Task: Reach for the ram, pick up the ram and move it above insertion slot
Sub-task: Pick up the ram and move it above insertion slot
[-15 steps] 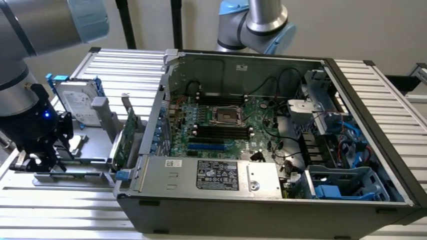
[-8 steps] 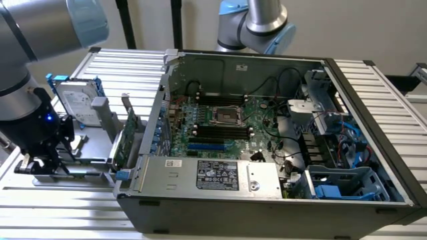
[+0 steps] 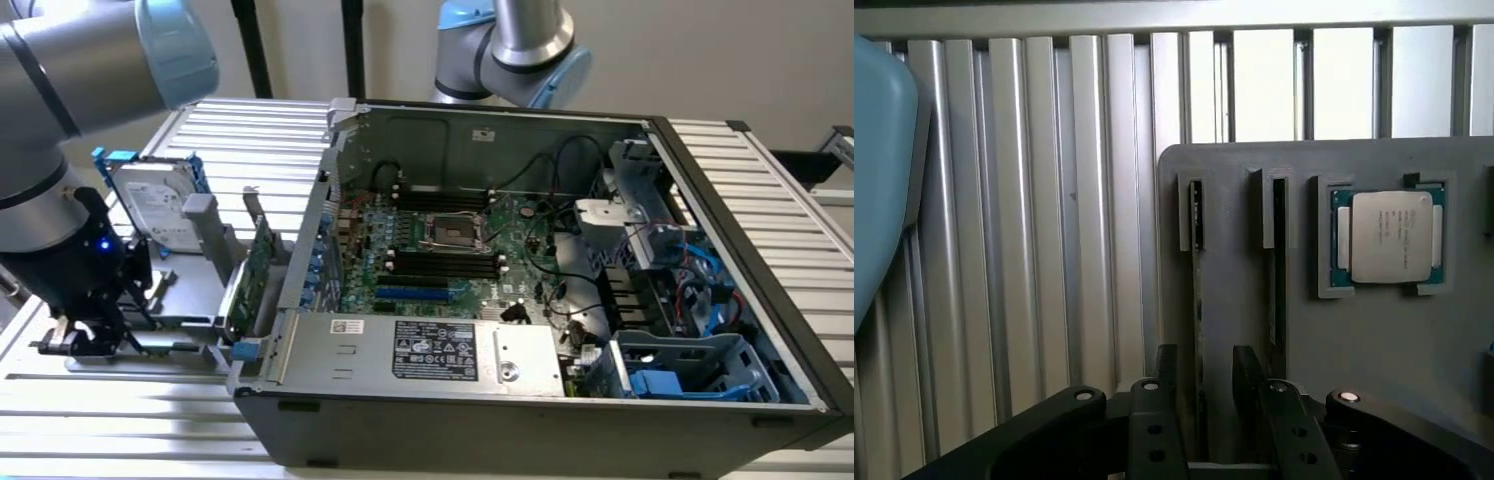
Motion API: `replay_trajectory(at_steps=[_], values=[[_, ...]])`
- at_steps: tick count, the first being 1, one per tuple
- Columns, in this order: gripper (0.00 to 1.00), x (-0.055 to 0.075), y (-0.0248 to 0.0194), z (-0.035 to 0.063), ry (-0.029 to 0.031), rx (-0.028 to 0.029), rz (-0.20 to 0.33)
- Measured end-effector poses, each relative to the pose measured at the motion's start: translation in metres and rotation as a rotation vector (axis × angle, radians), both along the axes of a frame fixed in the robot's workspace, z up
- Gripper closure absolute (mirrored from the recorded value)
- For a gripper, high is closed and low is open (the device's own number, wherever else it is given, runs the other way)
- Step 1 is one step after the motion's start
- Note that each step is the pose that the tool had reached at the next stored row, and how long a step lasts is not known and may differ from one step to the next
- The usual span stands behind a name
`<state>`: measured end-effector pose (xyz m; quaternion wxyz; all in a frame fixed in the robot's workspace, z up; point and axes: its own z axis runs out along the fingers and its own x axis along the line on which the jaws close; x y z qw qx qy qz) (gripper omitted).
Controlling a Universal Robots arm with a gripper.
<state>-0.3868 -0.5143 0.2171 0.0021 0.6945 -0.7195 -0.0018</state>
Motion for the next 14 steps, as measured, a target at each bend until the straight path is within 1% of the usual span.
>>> replay_trajectory(at_steps=[6,14], values=[[0.64,0.000,0.0000,-0.0084,-0.0001,0.0001,0.009],[0.64,-0.001,0.0000,-0.0156,0.0000,0.0001,0.020]])
